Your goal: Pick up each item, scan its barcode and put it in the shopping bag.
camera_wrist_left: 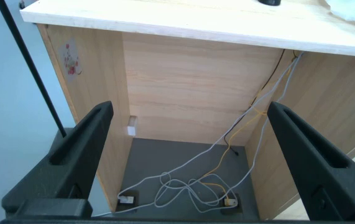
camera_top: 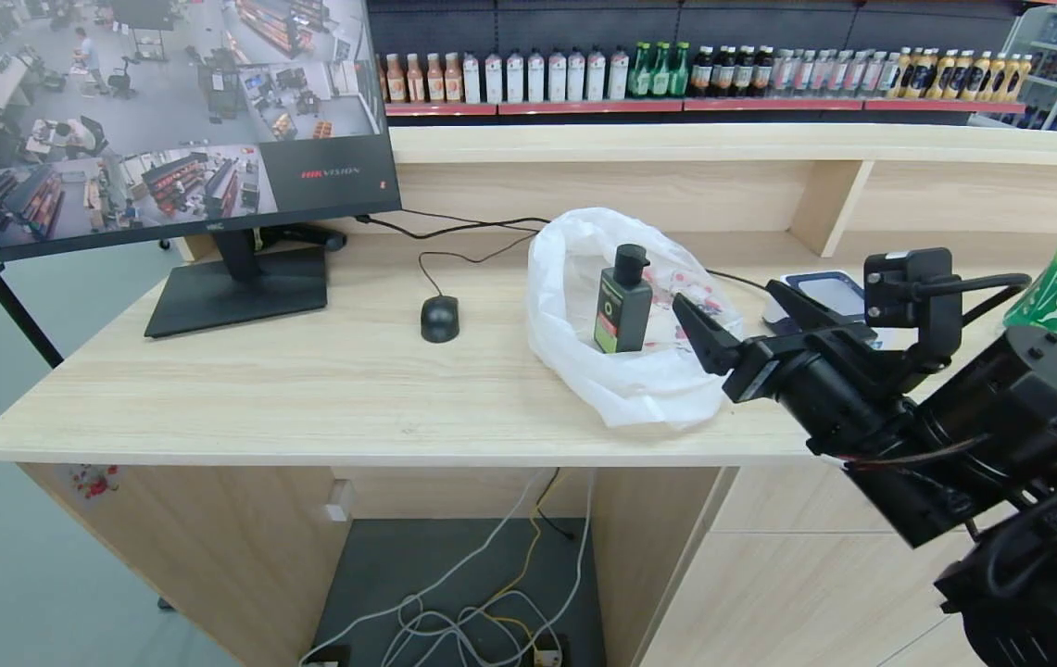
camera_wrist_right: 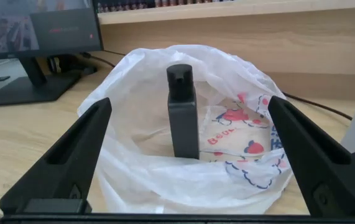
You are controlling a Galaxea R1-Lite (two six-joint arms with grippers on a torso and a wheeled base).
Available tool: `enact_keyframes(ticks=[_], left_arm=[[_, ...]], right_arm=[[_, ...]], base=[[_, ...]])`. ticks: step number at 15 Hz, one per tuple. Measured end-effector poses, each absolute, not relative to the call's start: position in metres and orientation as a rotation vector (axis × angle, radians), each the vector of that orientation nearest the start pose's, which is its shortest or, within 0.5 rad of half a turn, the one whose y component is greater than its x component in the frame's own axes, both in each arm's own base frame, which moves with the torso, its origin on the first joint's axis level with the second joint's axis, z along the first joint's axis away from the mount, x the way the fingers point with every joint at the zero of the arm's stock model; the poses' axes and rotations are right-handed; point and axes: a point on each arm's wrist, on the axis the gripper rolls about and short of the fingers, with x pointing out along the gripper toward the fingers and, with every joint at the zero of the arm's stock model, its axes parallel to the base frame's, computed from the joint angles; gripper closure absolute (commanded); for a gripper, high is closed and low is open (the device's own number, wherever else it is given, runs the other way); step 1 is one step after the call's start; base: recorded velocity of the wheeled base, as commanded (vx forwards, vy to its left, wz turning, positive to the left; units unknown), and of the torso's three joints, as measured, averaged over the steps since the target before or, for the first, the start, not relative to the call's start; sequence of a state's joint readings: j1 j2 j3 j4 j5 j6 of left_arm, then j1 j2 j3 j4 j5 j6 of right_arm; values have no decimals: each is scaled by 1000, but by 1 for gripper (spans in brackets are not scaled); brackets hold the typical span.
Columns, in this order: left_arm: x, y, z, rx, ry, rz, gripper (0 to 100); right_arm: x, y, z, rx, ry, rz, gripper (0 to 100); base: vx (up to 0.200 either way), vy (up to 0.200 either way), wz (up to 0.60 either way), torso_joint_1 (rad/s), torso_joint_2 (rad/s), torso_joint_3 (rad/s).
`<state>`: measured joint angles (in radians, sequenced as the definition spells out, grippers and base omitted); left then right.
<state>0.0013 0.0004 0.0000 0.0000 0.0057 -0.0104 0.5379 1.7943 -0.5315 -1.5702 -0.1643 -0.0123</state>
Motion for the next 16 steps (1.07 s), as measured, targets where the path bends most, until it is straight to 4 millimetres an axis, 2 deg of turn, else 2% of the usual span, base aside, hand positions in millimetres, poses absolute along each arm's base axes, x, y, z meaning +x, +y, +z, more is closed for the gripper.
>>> enact_keyframes(ticks=[2,4,7,13,16], left_arm=[[-23,0,75,-10,0,7,0],[-23,0,75,-10,0,7,0],[-23,0,75,-11,0,6,0],[-23,0,75,-9,2,6,0],[-23,0,76,-14,0,7,0]], right_arm=[[236,145,174,85,-261,394,0],[231,143,172,81,-248,400,0],[229,143,172,81,-246,403,0],[228,142,174,86,-251,400,0],[228,141,175,87,-255,400,0]], base=[[0,0,0,0,0,0],[0,0,0,0,0,0],[-200,0,0,12,7,1],[0,0,0,0,0,0],[0,-200,0,-6,-1,1]])
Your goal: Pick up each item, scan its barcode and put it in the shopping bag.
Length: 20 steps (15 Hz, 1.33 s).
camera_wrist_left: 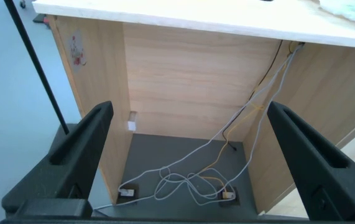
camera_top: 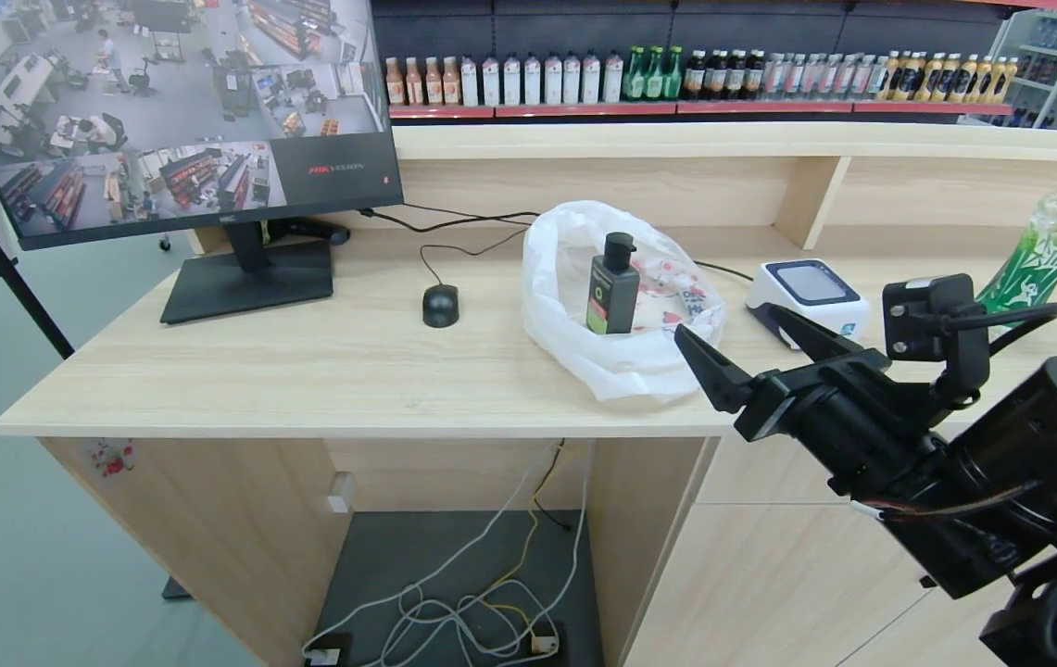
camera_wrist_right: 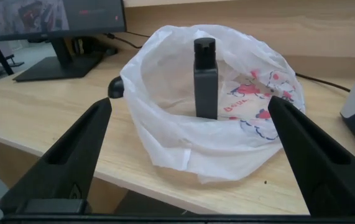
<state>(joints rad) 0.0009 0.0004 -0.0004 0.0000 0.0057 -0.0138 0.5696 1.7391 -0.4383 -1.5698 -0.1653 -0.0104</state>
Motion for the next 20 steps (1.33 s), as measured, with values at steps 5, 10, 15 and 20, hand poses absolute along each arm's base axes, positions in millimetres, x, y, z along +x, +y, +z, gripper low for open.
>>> enact_keyframes(ticks=[5,10,15,20], left_arm=[[-23,0,75,-15,0,7,0],[-23,0,75,-16,0,7,0],[-23,0,75,-16,1,7,0],[-23,0,75,-16,1,7,0]], right_arm=[[227,141,175,87,-256,399,0],[226,140,174,86,-252,398,0],[225,139,173,89,-243,398,0],[216,134,171,85,-229,402,0]], base=[[0,-200,0,11,3,3],[0,-200,0,2,1,2],[0,-200,0,2,3,7],[0,-200,0,2,0,4]])
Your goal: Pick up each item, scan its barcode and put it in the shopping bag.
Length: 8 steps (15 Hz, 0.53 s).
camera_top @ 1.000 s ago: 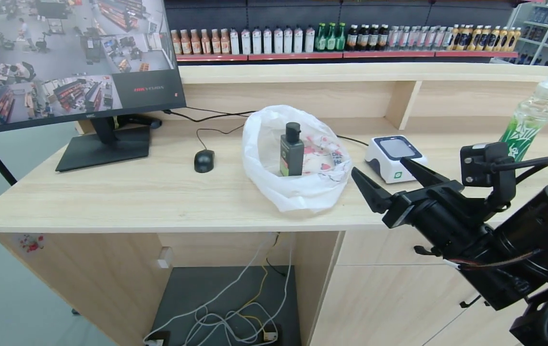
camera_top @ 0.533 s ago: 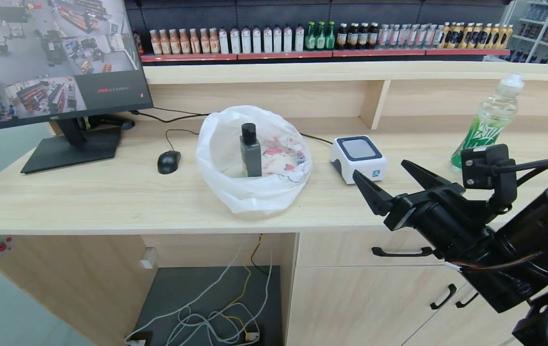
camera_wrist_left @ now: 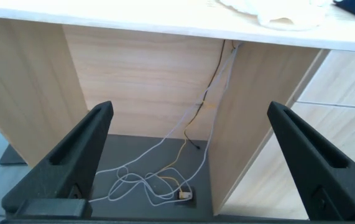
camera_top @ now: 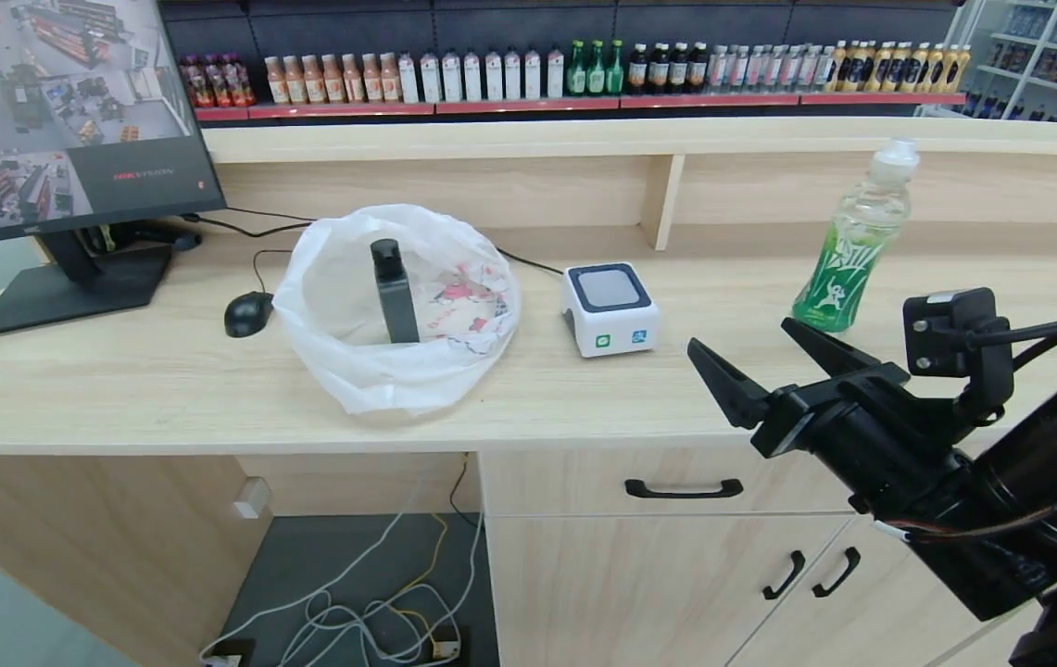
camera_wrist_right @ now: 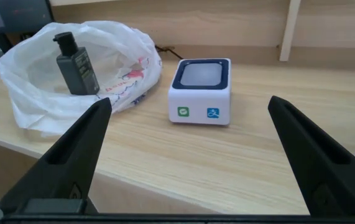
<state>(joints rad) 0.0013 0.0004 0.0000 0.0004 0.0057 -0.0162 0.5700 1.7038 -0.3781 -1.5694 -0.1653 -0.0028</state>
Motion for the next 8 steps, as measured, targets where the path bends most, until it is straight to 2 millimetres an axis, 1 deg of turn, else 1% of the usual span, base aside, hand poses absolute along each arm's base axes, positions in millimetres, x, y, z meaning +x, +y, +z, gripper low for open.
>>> enact_keyframes(ticks=[8], left_arm=[[-23,0,75,-17,0,7,0]], right_arm=[[213,132,174,90,-241,401,0]], base=[[0,-200,0,2,1,-1]])
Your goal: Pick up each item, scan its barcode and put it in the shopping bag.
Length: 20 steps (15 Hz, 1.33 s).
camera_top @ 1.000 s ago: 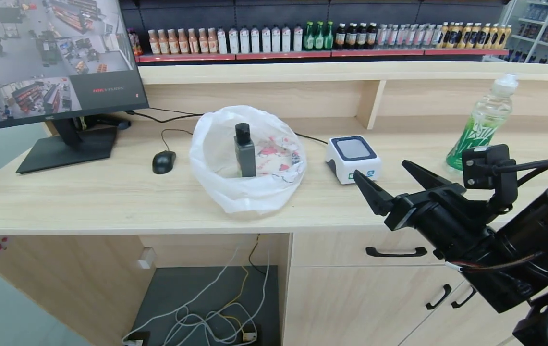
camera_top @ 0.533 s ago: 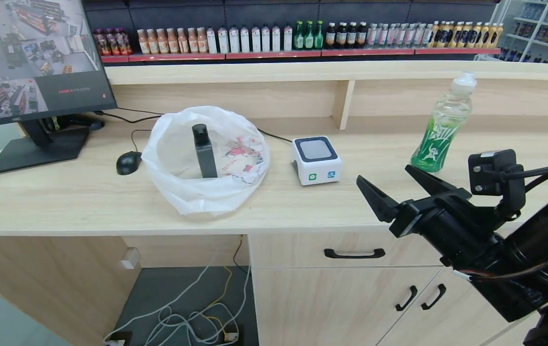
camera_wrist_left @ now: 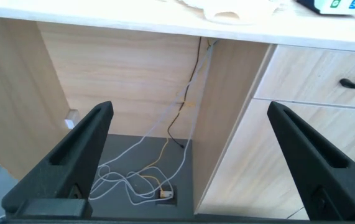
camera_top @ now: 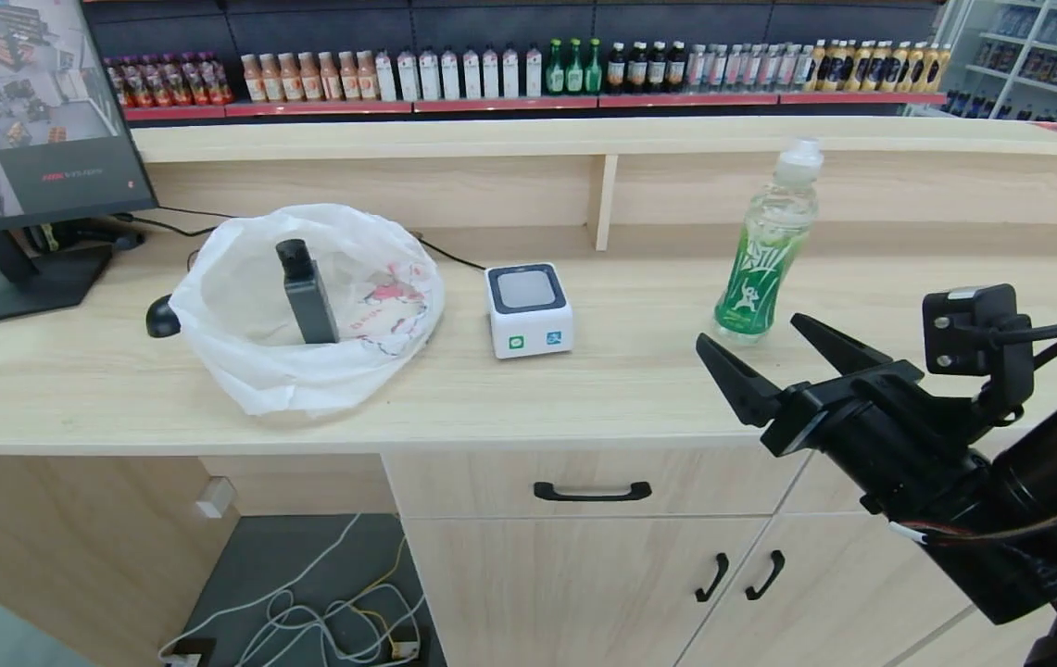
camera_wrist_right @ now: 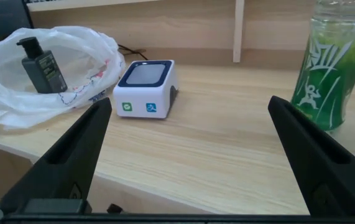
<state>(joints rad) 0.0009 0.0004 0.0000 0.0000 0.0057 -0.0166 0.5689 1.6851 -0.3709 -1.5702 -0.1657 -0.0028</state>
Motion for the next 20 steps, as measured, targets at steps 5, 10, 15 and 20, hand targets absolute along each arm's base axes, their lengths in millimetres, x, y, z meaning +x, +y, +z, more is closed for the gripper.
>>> enact_keyframes(ticks=[5,10,15,20], left_arm=[[-23,0,75,-14,1,7,0],[-23,0,75,-11,0,6,0],[-23,0,75,-16,0,7,0],[-23,0,75,-13,0,7,0]], right_arm=[[213,132,174,90,-241,400,0],[215,132,174,89,-240,396,0],[225,124,170,78,-229,349,0],[237,126,171,77,-240,335,0]], base=[[0,-120,0,0,1,0],[0,0,0,0,0,0],[120,0,0,-3,0,2],[0,0,0,0,0,0]])
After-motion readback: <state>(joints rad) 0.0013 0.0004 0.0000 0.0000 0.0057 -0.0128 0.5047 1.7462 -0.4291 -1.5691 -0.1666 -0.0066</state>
